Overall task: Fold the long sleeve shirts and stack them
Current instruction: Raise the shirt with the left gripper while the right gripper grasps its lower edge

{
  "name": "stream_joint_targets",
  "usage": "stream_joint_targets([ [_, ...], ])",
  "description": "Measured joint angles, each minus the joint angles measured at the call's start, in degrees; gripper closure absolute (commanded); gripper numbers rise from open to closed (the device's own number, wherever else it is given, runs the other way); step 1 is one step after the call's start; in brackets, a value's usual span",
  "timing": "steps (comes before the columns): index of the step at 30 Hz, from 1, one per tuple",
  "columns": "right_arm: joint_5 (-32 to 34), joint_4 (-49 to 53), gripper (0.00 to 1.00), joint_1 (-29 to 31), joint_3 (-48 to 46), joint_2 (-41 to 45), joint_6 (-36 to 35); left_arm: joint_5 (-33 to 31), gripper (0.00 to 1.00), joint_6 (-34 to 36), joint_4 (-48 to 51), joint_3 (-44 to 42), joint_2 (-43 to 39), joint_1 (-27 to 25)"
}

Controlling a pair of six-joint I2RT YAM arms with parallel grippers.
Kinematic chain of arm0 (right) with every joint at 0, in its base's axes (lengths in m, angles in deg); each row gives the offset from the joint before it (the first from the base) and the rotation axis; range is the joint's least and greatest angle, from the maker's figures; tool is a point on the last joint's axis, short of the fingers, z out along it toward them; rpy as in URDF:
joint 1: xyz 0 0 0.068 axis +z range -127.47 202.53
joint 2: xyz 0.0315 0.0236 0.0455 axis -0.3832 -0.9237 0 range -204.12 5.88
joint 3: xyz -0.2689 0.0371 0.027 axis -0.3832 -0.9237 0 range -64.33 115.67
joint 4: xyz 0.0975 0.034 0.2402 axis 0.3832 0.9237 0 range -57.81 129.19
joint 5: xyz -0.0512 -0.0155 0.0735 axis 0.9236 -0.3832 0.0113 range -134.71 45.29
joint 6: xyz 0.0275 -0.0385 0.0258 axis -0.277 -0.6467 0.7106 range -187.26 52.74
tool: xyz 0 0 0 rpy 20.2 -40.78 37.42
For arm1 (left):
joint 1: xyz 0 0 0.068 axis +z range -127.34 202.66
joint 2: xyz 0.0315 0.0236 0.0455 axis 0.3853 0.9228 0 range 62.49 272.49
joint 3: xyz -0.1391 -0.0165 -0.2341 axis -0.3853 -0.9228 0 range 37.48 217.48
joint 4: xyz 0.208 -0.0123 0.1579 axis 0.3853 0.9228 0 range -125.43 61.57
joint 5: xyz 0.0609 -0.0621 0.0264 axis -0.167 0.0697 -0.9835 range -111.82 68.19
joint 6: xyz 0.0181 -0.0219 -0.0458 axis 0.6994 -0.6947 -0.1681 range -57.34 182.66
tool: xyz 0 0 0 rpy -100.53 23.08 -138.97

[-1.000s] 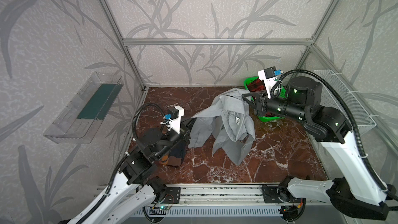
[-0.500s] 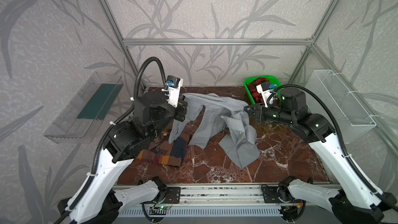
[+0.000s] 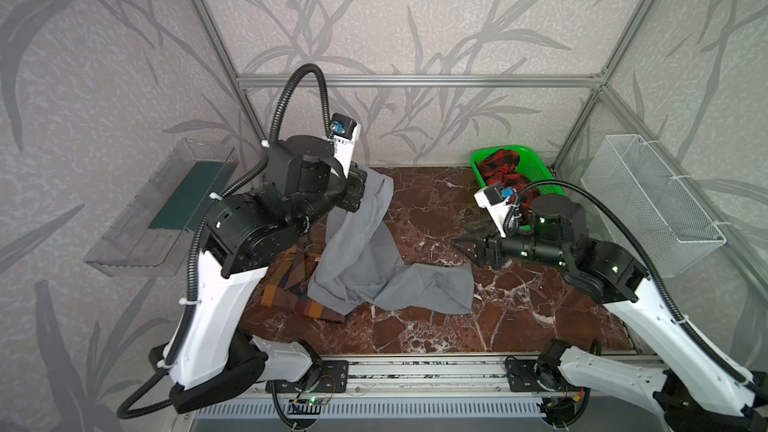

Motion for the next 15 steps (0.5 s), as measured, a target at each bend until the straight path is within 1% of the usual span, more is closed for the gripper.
stream_joint_targets([
  [4, 6.7, -7.6, 0.26, 7.8, -5.7, -1.2, 0.8, -0.6, 1.00, -3.0, 0.3, -0.3, 1.8, 0.0],
  [7, 13.2, -13.9, 0.26, 15.9, -10.0, -4.0, 2.6, -2.1, 1.00, -6.6, 0.2, -0.4, 2.2, 0.0],
  [8, 15.5, -16.5, 0.26, 18.9, -11.1, -5.5, 3.7, -2.8, 1.00, -8.0, 0.2, -0.4, 2.3, 0.0],
  [11, 21.8, -23.1, 0.26, 25.4, -12.9, -10.2, 7.9, -4.6, 1.00, -12.1, -0.1, -0.4, 2.5, 0.0],
  [15, 30.1, -30.5, 0.28, 32.0, -13.3, -16.3, 12.7, -6.2, 1.00, -16.5, -1.2, -1.5, 2.6, 0.0],
])
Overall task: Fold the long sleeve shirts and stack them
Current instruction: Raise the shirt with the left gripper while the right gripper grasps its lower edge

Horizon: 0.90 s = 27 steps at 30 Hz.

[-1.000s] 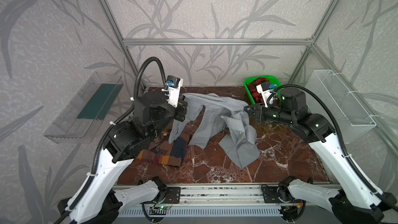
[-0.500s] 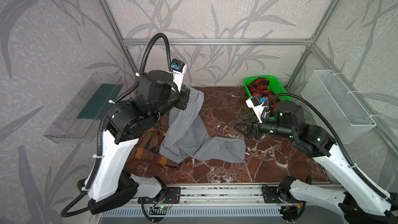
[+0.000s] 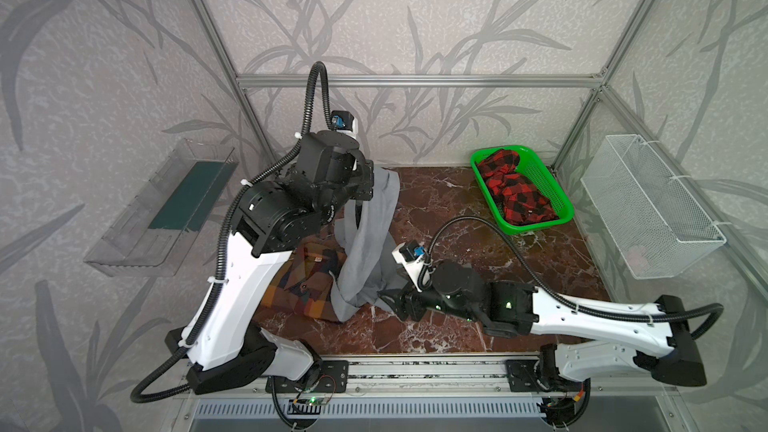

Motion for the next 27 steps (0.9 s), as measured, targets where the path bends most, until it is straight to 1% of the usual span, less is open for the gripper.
stream_joint_targets([
  [4, 5.1, -6.7, 0.27, 4.0, -0.3, -4.6, 4.8, -2.0, 1.00, -2.8, -1.2, -2.1, -0.2, 0.0],
  [9, 9.6, -14.9, 0.26, 8.2, -2.1, -9.4, 7.5, -4.6, 1.00, -5.0, -3.2, -4.3, -1.7, 0.0],
  [13, 12.4, -16.8, 0.26, 10.9, -2.1, -12.1, 10.5, -6.0, 1.00, -6.0, -5.2, -6.2, -3.8, 0.0],
  [15, 14.6, -16.5, 0.26, 11.1, -2.4, -12.2, 12.0, -6.2, 1.00, -6.3, -6.5, -7.8, -5.3, 0.0],
  [18, 16.4, -16.3, 0.27, 9.5, -4.7, -10.5, 13.2, -6.1, 1.00, -6.4, -7.9, -9.9, -7.3, 0.0],
  [21, 15.6, -13.9, 0.27, 5.9, -7.4, -7.1, 13.4, -5.4, 1.00, -6.0, -9.6, -11.8, -8.9, 0.0],
  [27, 6.1, -11.7, 0.27, -6.5, -9.1, 0.1, 11.6, -3.3, 1.00, -5.3, -11.5, -12.3, -9.6, 0.0],
])
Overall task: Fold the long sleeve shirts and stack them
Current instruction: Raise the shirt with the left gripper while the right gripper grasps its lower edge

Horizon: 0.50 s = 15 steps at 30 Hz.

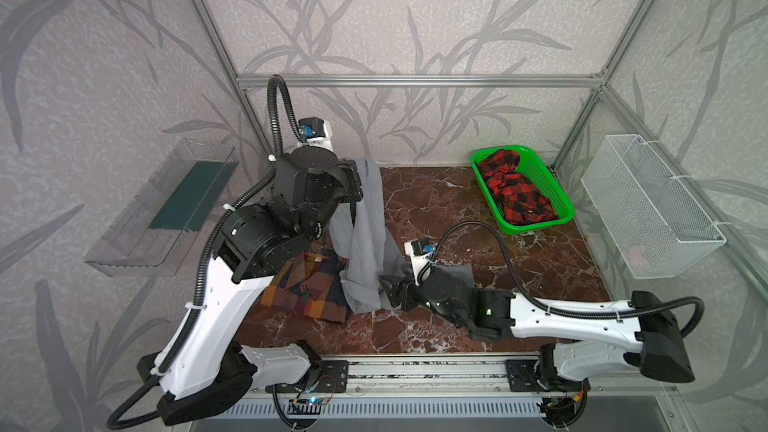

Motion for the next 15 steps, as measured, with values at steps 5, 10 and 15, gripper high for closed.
stream_joint_targets([
  [5, -10.3, -0.4, 0.26, -2.3, 0.0, 0.5, -2.9, 0.4, 1.00, 0.4, -0.2, 0.0, 0.3, 0.0],
  [10, -17.6, -2.2, 0.26, -2.0, -0.1, -3.0, -3.1, 0.6, 1.00, 0.6, -0.2, 0.0, 0.5, 0.0],
  [15, -21.1, -4.5, 0.27, -2.1, -0.8, -5.6, -2.3, 0.7, 1.00, 1.4, -0.2, 0.1, 0.5, 0.0],
])
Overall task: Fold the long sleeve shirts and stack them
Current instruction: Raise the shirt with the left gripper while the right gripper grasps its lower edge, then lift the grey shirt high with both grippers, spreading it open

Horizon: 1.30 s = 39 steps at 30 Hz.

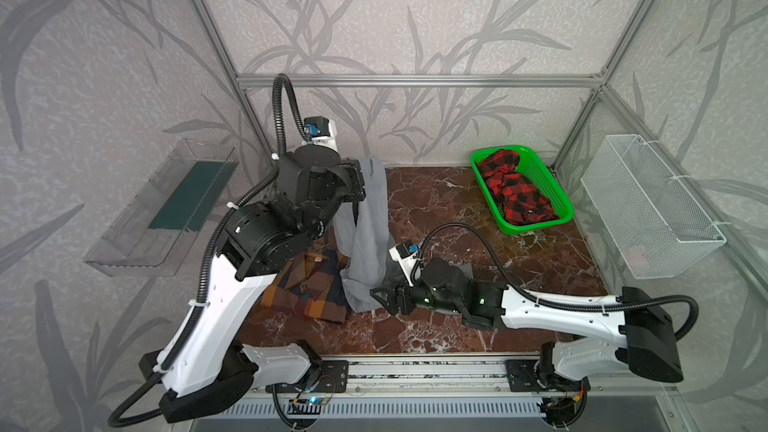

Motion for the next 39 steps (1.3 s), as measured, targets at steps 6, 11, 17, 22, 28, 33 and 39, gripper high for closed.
stream_joint_targets([
  [6, -2.3, -3.2, 0.34, -0.5, 0.0, -4.0, 0.6, 0.1, 1.00, 0.1, 0.0, 0.3, 0.0, 0.0],
  [11, -2.9, -5.0, 0.46, -1.1, 0.0, -6.9, 1.5, 0.1, 1.00, 0.1, 0.1, 0.3, 0.0, 0.0],
  [17, -2.5, -6.3, 0.87, -1.6, 0.3, -7.6, 0.7, 0.0, 1.00, 0.6, 0.1, 0.3, 0.0, 0.0],
  [22, -1.1, -3.1, 1.00, -3.4, -0.1, -5.2, -1.1, -2.0, 1.00, 3.5, 0.0, 0.1, -0.5, 0.0],
  [28, 4.3, 15.0, 1.00, -9.2, 1.6, 10.4, -9.6, -8.4, 1.00, 11.8, -5.1, -5.8, -4.4, 0.0],
  [33, 5.5, 28.9, 1.00, -22.0, 12.2, 20.6, -17.9, -12.5, 1.00, 20.7, -13.4, -9.1, -4.3, 0.2],
  [39, 1.2, 39.0, 1.00, -36.2, 28.2, 18.8, -24.9, -14.4, 1.00, 30.3, -22.1, -6.9, 2.2, 1.2],
])
